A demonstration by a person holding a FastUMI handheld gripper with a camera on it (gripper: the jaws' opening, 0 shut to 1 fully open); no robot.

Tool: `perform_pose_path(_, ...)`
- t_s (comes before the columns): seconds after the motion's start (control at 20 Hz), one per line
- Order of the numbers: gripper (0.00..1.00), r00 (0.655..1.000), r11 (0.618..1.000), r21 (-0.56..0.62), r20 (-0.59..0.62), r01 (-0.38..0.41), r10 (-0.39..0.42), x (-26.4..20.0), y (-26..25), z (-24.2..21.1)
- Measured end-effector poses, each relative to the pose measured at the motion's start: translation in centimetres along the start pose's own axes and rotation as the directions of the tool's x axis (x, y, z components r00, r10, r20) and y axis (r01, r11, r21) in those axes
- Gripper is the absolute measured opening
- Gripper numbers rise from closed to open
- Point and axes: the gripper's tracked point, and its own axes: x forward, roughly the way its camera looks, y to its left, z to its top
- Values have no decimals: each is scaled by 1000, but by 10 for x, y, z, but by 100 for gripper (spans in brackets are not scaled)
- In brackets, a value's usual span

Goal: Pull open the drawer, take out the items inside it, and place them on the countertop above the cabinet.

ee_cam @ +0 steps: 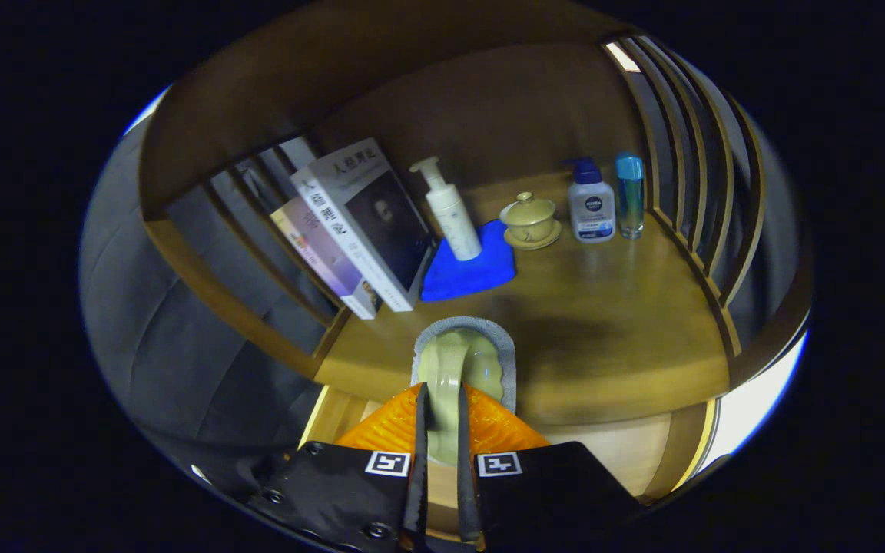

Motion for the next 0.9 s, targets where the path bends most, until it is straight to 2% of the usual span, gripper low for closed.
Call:
perform_pose_path(0.25, 18, 998, 998, 18, -11, 59, -59, 32, -18, 20)
perform_pose_path(0.5, 18, 997, 996, 56, -34, 64, -63, 60, -25, 36)
perform_pose_path(0.7, 18, 993, 990, 89, -58, 110, -105, 78, -41, 43)
perform_pose_path(0.9, 18, 993, 985, 137, -75, 106, -96, 86, -46, 46)
